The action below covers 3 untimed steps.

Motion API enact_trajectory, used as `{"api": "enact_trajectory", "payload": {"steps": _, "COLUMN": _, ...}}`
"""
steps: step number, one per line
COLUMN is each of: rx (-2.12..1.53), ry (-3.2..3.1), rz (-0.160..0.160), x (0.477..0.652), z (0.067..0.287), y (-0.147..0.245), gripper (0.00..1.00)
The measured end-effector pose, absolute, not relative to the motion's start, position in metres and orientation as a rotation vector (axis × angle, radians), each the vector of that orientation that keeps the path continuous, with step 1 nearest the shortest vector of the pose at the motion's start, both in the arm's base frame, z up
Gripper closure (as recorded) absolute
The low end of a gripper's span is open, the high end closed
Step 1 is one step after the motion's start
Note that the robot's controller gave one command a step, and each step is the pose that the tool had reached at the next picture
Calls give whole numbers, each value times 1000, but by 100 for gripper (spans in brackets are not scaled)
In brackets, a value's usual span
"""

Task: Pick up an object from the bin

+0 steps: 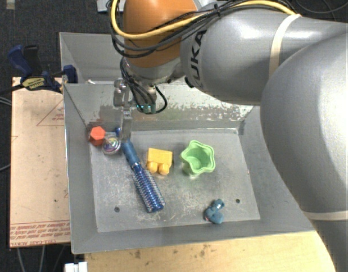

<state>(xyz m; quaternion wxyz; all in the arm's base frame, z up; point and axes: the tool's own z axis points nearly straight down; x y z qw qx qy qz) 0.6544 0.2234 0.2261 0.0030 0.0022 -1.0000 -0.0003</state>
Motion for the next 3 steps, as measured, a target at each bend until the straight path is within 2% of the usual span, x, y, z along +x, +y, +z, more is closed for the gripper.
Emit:
{"api": "enact_trajectory", "payload": {"steps": 1, "rx": 251, "ry": -3126, "rz": 3, "x": 609, "z": 110, "y": 132, "gripper": 0}}
{"api": "enact_trajectory", "payload": {"steps": 2, "rx": 370, "ry": -3119, "rz": 4, "x": 628, "z": 68, "y": 47, "gripper": 0}}
{"api": "enact_trajectory", "payload": {"steps": 3, "rx": -387, "ry": -3120, "rz": -7, "x": 631, "z": 87, "y": 120, "gripper": 0}}
